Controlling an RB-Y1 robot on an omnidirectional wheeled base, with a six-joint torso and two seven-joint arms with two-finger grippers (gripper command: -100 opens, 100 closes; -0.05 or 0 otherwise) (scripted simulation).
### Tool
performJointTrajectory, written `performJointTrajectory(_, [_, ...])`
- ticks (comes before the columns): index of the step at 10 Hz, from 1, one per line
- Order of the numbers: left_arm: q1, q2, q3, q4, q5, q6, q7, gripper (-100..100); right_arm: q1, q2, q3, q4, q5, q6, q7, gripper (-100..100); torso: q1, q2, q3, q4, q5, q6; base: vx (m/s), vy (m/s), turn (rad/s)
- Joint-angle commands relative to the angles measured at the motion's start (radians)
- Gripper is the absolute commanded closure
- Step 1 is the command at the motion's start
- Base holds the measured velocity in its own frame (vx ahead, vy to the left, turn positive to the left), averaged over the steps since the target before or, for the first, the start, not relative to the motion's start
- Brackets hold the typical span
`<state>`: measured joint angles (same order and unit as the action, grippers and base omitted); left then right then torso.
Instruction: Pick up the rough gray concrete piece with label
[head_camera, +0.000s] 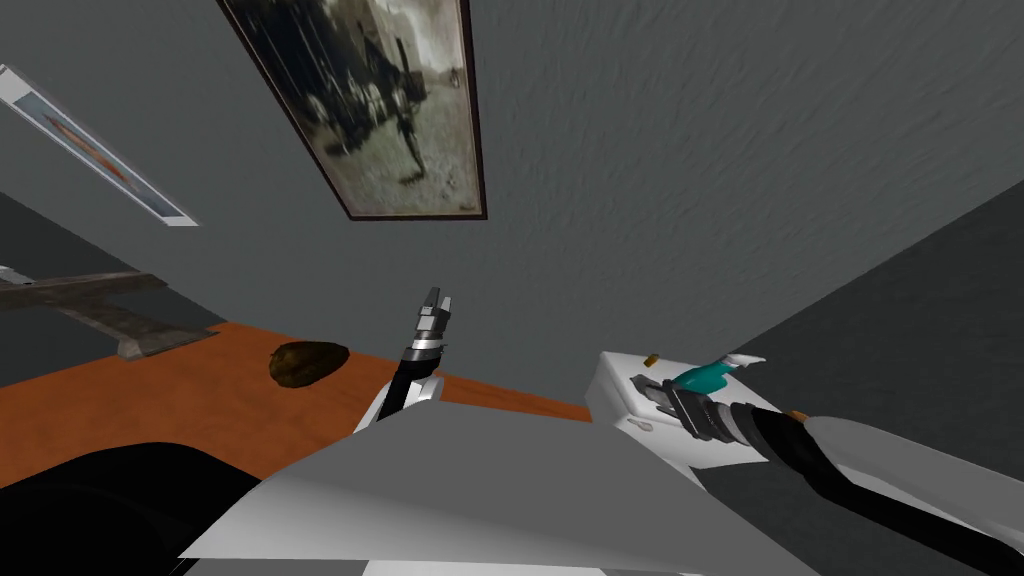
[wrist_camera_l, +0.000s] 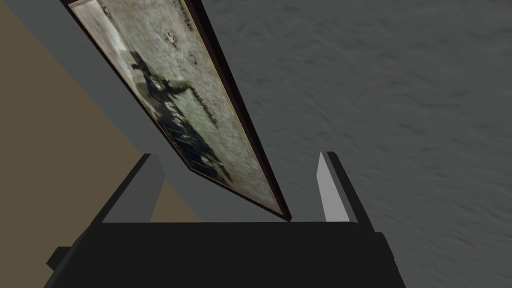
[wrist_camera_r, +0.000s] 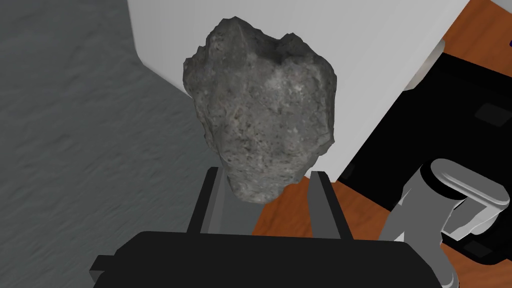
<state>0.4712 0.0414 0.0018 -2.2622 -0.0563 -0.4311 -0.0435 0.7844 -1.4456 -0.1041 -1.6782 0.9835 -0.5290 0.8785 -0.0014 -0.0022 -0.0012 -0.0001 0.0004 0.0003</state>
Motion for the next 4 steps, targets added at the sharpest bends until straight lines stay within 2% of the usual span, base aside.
performJointTrajectory(1, [0.000, 0.000, 0.000, 0.000, 0.000, 0.000, 0.000, 0, 0.017, -0.013, -0.014, -0.035, 0.011, 0.005, -0.015, 100, 0.000, 0.000, 0.000, 0.000, 0.000, 0.000, 0.051, -0.027, -0.153])
performJointTrajectory(2, [0.000, 0.000, 0.000, 0.000, 0.000, 0.000, 0.000, 0, 0.027, -0.021, -0.020, -0.058, 0.020, 0.011, -0.024, 100, 0.000, 0.000, 0.000, 0.000, 0.000, 0.001, 0.050, -0.025, -0.165])
performJointTrajectory(3, [0.000, 0.000, 0.000, 0.000, 0.000, 0.000, 0.000, 0, 0.011, -0.017, -0.010, -0.039, 0.015, 0.007, -0.019, 100, 0.000, 0.000, 0.000, 0.000, 0.000, 0.000, 0.021, -0.008, -0.028])
performJointTrajectory(4, [0.000, 0.000, 0.000, 0.000, 0.000, 0.000, 0.000, 0, 0.011, -0.018, -0.009, -0.041, 0.016, 0.007, -0.021, 0, 0.001, 0.001, 0.001, 0.000, 0.000, 0.000, 0.000, 0.000, 0.000])
